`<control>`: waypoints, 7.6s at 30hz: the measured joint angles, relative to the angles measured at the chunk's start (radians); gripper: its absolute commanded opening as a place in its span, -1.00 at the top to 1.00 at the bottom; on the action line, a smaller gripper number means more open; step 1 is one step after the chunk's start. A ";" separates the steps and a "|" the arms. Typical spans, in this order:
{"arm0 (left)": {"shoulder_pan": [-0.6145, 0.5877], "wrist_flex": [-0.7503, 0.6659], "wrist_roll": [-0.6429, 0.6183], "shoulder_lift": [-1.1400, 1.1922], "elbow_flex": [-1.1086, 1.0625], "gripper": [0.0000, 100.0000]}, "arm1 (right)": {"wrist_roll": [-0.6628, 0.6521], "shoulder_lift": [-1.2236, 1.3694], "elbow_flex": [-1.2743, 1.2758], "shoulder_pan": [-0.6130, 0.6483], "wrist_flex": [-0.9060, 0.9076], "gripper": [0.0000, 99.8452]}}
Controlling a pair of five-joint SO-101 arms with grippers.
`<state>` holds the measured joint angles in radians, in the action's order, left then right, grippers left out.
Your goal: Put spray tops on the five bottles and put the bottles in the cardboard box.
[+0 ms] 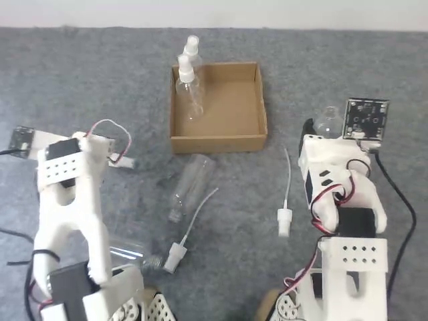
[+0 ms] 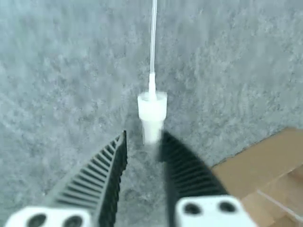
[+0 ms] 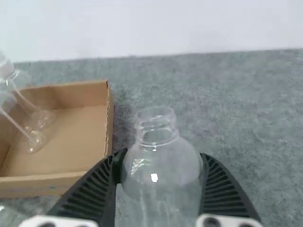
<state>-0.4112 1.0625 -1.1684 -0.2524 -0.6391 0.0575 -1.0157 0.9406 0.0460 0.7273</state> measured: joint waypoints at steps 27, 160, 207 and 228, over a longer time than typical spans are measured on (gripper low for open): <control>-0.129 0.035 0.517 0.002 0.118 0.97 | -0.114 -0.002 0.144 0.256 -0.115 0.73; 0.239 0.545 1.622 0.005 0.644 0.97 | -0.140 -0.255 0.353 0.411 -0.241 0.72; 0.460 -0.270 0.733 -0.956 0.023 0.97 | -0.144 -0.255 0.508 0.666 -0.562 0.73; 0.592 -0.304 0.652 -1.223 -0.146 0.97 | -0.144 -0.255 0.539 0.775 -0.575 0.73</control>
<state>0.1811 0.7587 -0.5163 -1.4753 -0.7848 -0.0867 -1.2704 1.4791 0.8209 0.1519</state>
